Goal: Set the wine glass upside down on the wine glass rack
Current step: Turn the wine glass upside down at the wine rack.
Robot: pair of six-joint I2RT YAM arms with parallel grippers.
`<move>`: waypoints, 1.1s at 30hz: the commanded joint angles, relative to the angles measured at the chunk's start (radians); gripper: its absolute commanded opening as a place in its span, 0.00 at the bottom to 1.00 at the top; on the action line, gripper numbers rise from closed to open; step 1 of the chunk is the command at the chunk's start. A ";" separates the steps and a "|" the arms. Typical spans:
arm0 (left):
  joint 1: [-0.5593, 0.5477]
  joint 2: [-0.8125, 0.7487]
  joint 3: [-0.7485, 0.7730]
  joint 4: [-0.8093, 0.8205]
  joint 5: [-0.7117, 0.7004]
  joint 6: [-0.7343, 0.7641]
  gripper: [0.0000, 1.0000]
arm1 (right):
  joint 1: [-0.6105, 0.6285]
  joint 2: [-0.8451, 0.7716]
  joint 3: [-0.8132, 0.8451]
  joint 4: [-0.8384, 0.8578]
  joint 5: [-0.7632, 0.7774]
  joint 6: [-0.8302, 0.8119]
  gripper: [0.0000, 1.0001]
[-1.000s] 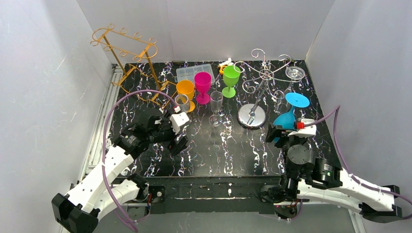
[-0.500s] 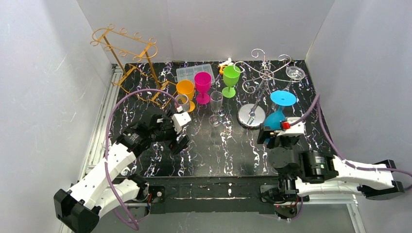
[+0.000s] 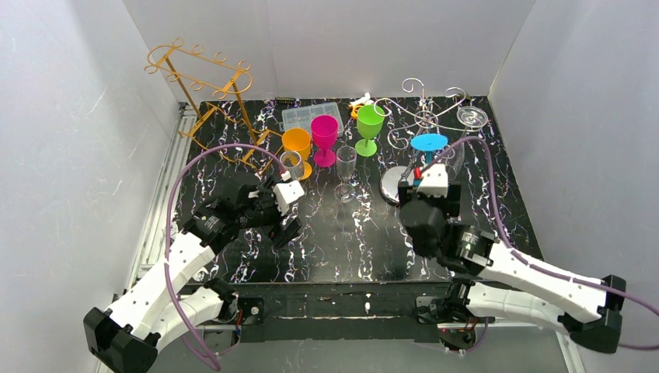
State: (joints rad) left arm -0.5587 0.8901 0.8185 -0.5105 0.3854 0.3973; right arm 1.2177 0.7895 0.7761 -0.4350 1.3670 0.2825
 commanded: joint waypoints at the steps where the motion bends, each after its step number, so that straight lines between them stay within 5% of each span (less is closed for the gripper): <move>1: -0.001 -0.034 0.029 -0.036 -0.003 0.018 0.98 | -0.268 -0.031 0.018 0.204 -0.303 -0.120 0.83; 13: -0.001 -0.055 0.022 -0.048 0.001 0.013 0.98 | -0.370 -0.185 -0.090 0.242 -0.527 -0.129 0.83; 22: -0.001 -0.060 0.018 -0.051 0.007 0.011 0.98 | -0.432 -0.287 -0.161 0.181 -0.504 -0.077 0.84; 33: -0.001 -0.073 0.002 -0.051 0.010 0.017 0.98 | -0.579 -0.213 -0.164 0.249 -0.516 -0.073 0.85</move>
State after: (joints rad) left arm -0.5587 0.8435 0.8184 -0.5408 0.3809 0.4084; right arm 0.7152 0.5452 0.6075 -0.2716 0.8773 0.1994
